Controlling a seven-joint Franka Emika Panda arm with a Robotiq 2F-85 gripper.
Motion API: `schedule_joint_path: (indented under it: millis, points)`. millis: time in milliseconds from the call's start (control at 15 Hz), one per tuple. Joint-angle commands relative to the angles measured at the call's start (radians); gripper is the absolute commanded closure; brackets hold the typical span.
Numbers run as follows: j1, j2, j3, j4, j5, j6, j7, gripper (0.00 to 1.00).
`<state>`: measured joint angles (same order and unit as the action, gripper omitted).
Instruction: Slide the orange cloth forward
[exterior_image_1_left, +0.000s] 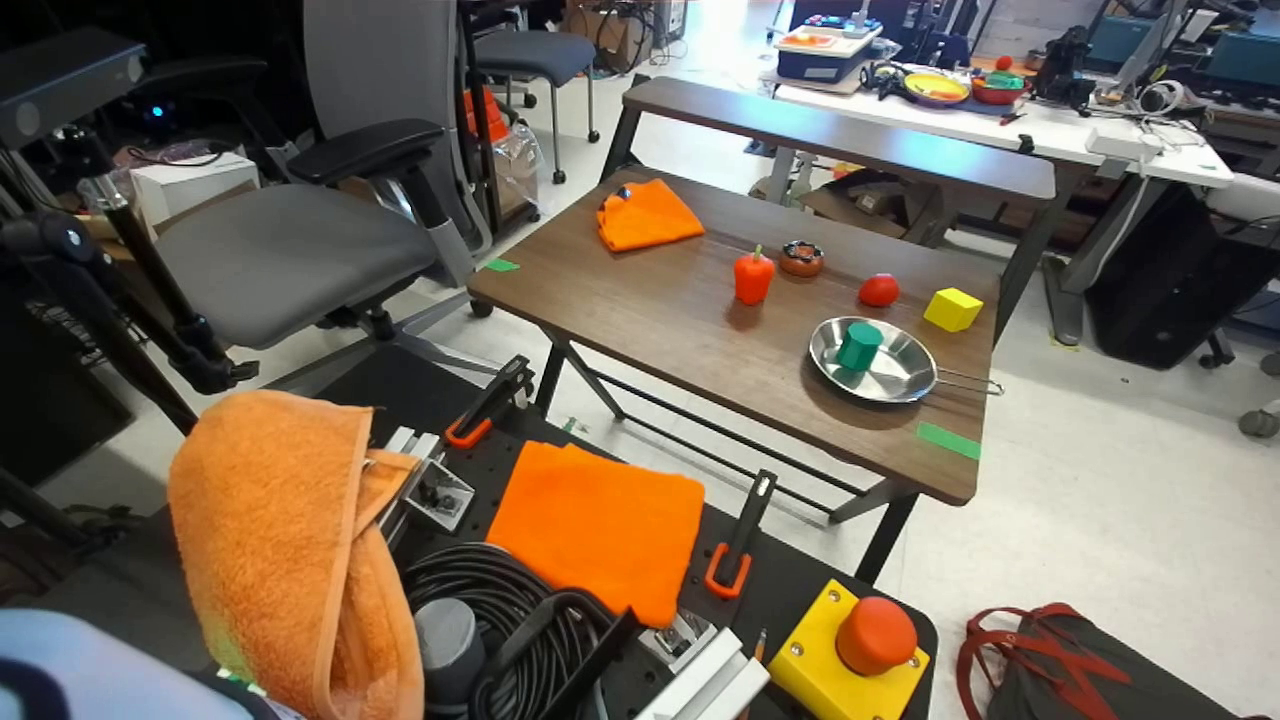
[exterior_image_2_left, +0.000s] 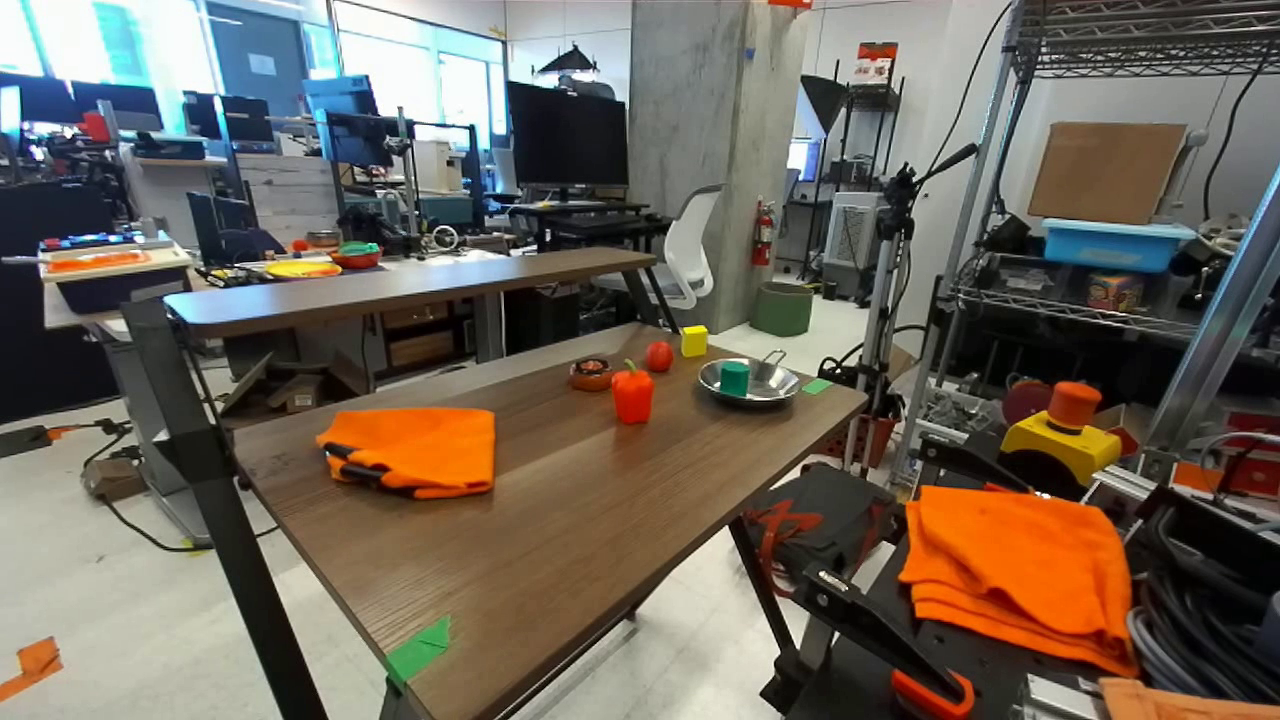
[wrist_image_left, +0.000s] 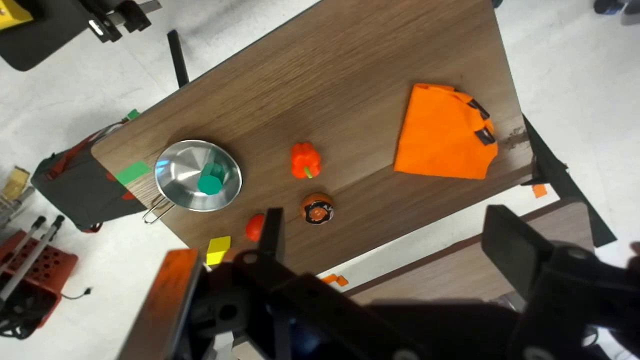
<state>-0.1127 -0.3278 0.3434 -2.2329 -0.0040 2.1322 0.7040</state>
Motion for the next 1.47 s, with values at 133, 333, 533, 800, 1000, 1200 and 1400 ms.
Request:
schedule_joint_path:
  millis: [133,333,533,800,1000,1200,1400]
  points:
    - [0.054,0.352,-0.068,0.289,-0.086,0.053,0.263,0.00]
    - [0.114,0.525,-0.138,0.418,-0.139,0.075,0.390,0.00]
    - [0.187,0.673,-0.213,0.536,-0.157,0.052,0.475,0.00]
    - [0.275,0.850,-0.278,0.688,-0.119,0.014,0.535,0.00]
    - [0.325,0.950,-0.304,0.778,-0.105,0.019,0.580,0.00]
    - [0.364,1.039,-0.329,0.858,-0.109,0.014,0.620,0.00]
    - [0.372,1.124,-0.335,0.937,-0.074,-0.020,0.658,0.00]
